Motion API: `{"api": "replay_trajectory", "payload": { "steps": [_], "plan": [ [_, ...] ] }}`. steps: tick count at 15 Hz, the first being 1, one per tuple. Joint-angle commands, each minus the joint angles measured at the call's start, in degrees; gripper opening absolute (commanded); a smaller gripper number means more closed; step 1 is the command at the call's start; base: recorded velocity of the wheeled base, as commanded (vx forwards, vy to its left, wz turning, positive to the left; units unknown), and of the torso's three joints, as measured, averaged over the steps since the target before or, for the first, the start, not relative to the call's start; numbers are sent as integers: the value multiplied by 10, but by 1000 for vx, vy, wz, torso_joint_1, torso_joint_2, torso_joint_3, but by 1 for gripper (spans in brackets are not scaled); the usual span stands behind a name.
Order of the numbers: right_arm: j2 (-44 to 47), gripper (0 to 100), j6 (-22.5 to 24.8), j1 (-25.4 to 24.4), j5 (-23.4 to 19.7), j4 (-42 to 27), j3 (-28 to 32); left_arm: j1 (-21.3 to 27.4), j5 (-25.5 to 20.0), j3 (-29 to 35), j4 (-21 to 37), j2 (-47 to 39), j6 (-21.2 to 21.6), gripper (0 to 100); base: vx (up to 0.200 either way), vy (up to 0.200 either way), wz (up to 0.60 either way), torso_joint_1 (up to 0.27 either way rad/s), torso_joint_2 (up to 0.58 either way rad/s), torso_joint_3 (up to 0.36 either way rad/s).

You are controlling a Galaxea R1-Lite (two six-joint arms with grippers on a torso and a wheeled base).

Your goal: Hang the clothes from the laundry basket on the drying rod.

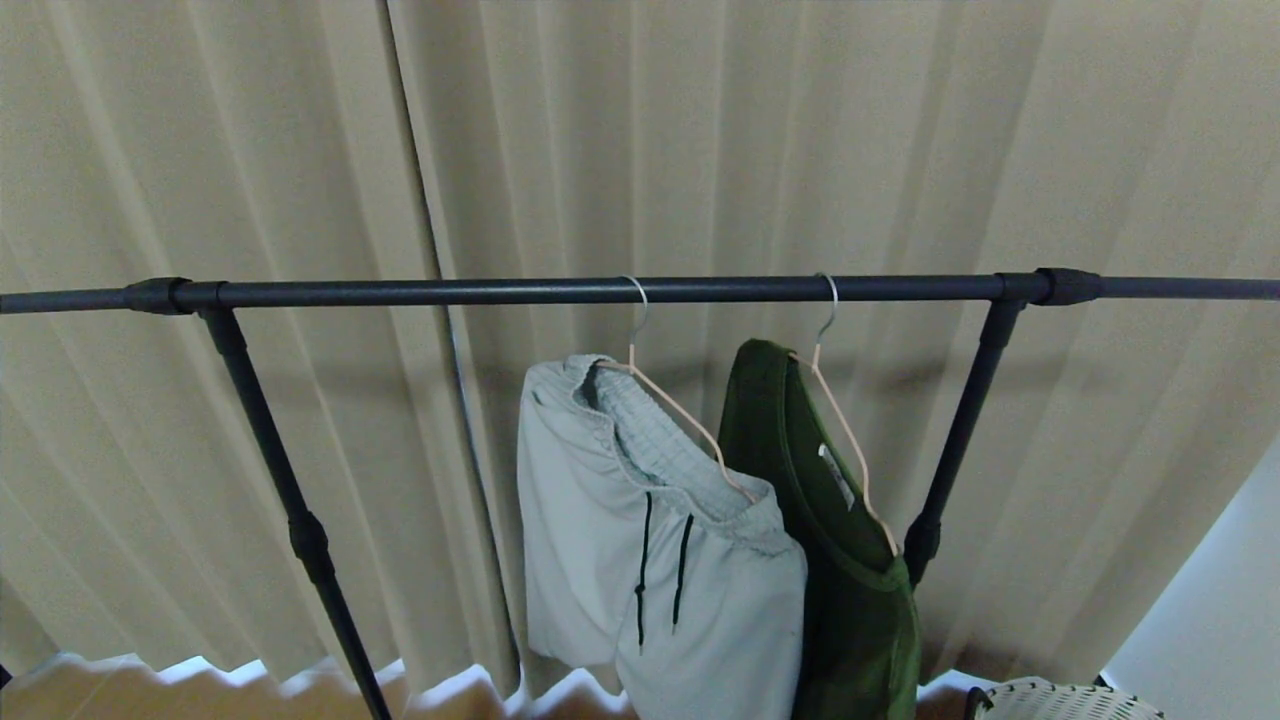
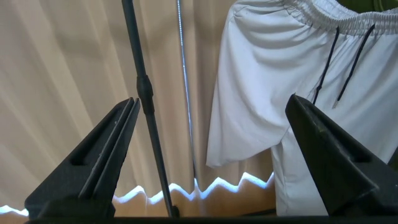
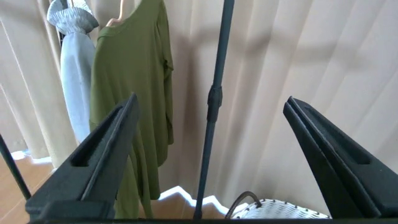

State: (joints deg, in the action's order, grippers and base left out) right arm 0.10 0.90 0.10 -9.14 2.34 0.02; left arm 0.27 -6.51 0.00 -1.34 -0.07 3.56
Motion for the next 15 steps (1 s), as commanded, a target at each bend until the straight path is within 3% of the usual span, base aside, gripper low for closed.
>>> {"api": "replay_trajectory", "payload": {
  "steps": [1, 4, 6, 15],
  "plan": [
    [-1, 100, 6, 0, 4, -1, 0, 0, 0, 0, 0, 1, 0, 100, 0, 0, 0, 0, 0, 0],
    [-1, 100, 7, 0, 4, -1, 0, 0, 0, 0, -1, 1, 0, 100, 0, 0, 0, 0, 0, 0],
    [-1, 100, 4, 0, 76, -27, 0, 0, 0, 0, -1, 1, 0, 100, 0, 0, 0, 0, 0, 0],
    [0, 100, 1, 0, 40, -26, 0, 0, 0, 0, 0, 1, 0, 100, 0, 0, 0, 0, 0, 0]
  ]
}}
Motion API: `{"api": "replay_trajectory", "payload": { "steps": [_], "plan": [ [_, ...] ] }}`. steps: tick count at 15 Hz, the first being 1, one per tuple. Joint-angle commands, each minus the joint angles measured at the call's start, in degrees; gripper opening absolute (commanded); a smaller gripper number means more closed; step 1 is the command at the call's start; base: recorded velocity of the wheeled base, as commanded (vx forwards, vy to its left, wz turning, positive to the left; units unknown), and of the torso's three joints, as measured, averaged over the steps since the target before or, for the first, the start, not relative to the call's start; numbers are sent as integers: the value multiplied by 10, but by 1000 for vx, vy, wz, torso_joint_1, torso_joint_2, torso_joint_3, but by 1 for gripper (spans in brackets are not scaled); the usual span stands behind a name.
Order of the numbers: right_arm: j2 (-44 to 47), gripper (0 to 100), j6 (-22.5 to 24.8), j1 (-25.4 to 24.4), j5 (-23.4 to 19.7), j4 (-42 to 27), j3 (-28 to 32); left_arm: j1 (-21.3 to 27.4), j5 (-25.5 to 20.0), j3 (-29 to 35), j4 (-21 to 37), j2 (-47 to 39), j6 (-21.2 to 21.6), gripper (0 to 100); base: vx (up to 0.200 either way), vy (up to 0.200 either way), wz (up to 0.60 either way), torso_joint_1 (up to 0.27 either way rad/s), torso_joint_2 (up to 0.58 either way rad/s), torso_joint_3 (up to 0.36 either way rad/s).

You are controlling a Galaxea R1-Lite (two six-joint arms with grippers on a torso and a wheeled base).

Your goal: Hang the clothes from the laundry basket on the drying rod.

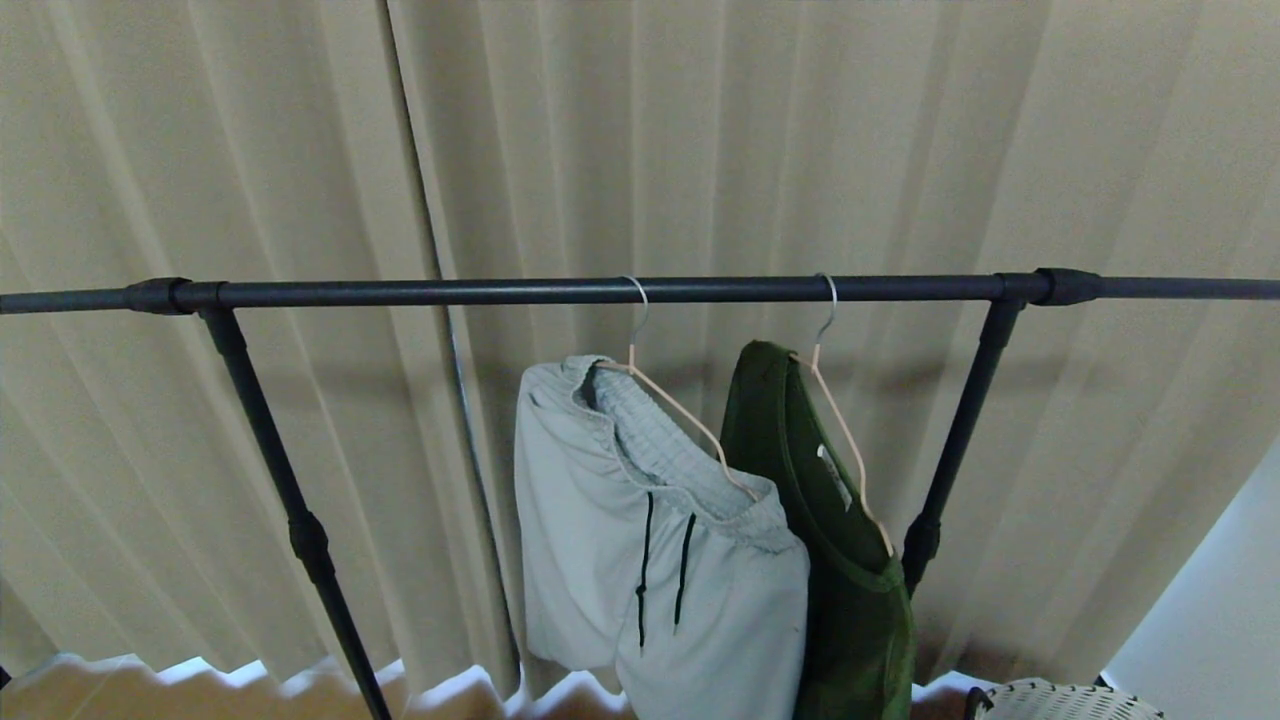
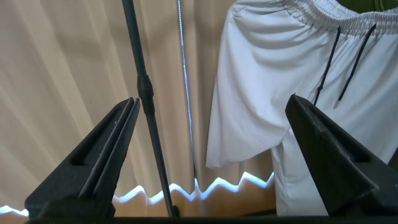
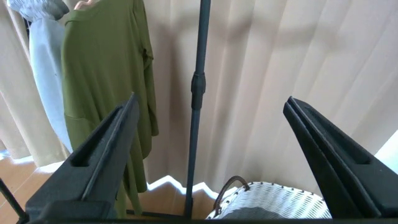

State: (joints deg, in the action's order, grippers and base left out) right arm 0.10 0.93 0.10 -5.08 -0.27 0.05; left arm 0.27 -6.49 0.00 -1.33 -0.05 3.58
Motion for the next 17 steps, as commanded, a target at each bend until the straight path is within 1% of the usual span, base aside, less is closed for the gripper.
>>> {"api": "replay_trajectory", "payload": {
  "steps": [1, 17],
  "plan": [
    [0, 100, 0, 0, 0, 0, 0, 0, 0, 0, 0, 0, -1, 100, 0, 0, 0, 0, 0, 0],
    [0, 100, -1, 0, 1, 0, 0, 0, 0, 0, 0, 0, 0, 100, 0, 0, 0, 0, 0, 0]
  ]
}}
